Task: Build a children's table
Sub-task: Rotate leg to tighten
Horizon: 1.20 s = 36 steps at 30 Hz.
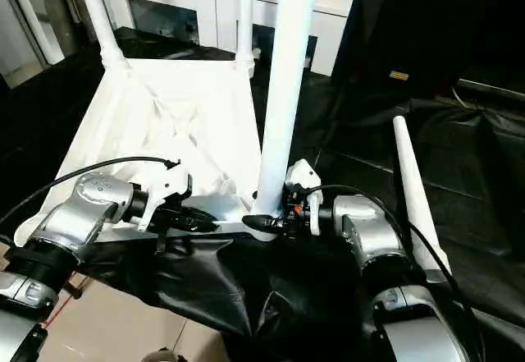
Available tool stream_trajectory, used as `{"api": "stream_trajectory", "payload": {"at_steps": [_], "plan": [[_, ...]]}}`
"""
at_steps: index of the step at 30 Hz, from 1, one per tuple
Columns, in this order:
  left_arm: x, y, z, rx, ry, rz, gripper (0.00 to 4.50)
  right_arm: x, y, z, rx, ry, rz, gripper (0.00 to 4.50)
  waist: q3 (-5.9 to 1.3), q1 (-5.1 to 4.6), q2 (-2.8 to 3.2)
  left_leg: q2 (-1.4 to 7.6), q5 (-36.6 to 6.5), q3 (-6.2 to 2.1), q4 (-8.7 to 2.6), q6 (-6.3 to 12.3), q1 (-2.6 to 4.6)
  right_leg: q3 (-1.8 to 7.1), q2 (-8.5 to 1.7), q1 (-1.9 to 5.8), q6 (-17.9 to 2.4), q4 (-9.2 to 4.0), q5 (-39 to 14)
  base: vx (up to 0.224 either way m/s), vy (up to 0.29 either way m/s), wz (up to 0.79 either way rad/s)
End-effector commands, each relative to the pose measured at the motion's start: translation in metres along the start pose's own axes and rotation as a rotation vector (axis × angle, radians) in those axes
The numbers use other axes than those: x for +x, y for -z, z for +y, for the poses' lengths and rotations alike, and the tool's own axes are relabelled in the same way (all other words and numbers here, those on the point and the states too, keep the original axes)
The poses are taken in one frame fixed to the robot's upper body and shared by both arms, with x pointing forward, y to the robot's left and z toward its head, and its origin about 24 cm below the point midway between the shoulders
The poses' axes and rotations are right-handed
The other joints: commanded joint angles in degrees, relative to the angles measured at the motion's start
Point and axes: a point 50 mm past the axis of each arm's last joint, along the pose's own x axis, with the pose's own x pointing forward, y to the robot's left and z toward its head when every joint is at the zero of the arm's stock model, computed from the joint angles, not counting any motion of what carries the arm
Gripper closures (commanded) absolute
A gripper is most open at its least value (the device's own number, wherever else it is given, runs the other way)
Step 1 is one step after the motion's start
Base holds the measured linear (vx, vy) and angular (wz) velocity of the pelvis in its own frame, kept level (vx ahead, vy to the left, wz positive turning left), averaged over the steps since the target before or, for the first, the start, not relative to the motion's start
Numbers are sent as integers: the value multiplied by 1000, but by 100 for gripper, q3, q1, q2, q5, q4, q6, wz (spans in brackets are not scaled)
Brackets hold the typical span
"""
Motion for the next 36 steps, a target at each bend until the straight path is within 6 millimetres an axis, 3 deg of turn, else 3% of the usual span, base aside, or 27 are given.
{"api": "stream_trajectory", "payload": {"at_steps": [1,4,5,6,8,10,14,15,17,20,24,27,34,36], "plan": [[10,-15,2,31,-36,-58,450,14,9,6,43,-2,25,164,-341,-17,-10,163,-1026,9,-321,223,36,271,-464,301,-1142,-395,-966,0,0,0],[15,-20,9,10,-121,-80,450,19,15,-4,71,177,53,164,-313,-40,-3,157,-1268,-4,-353,101,57,276,-483,280,-1026,-453,-1506,0,0,0],[20,-23,13,-4,-182,-89,450,21,18,-9,89,289,61,164,-290,-83,-15,142,-1402,-22,-379,12,49,272,-485,285,-928,-483,-1839,0,0,0],[25,-27,17,-21,-235,-93,450,24,21,-15,121,402,60,165,-280,-122,-6,133,-1578,-30,-385,-96,102,275,-490,245,-840,-527,-2210,0,0,0],[33,-31,22,-46,-310,-97,450,28,24,-20,194,555,47,166,-296,-185,-18,122,-1606,-45,-386,-157,104,280,-500,261,-776,-546,-2360,0,0,0],[38,-34,23,-64,-345,-98,450,32,25,-21,245,625,30,168,-299,-188,-12,120,-1604,-36,-375,-98,106,285,-495,250,-753,-566,-2308,0,0,0],[51,-42,26,-95,-429,-99,450,44,27,-21,308,743,23,168,-326,-188,12,130,-1351,-32,-372,-55,79,292,-465,269,-913,-481,-1564,0,0,0],[56,-44,25,-98,-436,-102,450,48,26,-20,307,751,21,168,-337,-188,6,123,-1312,-25,-362,-37,72,287,-459,287,-955,-467,-1393,0,0,0],[62,-48,23,-94,-423,-112,450,54,23,-18,310,753,1,113,-339,-181,13,120,-1295,-13,-347,10,73,294,-468,282,-1000,-463,-1223,0,0,0],[66,-50,19,-84,-387,-120,450,58,20,-18,312,741,-14,80,-340,-183,20,111,-1261,-12,-350,81,54,287,-459,301,-1014,-456,-1152,0,0,0],[62,-47,15,-65,-325,-113,450,53,14,-21,272,693,-31,43,-334,-184,19,120,-1407,-17,-360,88,62,288,-469,300,-947,-488,-1425,0,0,0],[58,-44,14,-53,-298,-107,450,47,10,-23,219,647,-28,15,-344,-189,18,124,-1293,-15,-355,112,50,290,-460,311,-1014,-457,-1161,0,0,0],[42,-34,10,-8,-188,-90,450,28,-1,-21,86,398,-60,4,-349,-189,13,132,-1083,-3,-333,285,32,283,-453,339,-1186,-416,-771,0,0,0],[35,-31,8,5,-135,-87,450,19,-4,-18,41,296,-59,4,-359,-138,13,146,-911,13,-304,406,15,273,-433,358,-1235,-378,-455,0,0,0]]}}
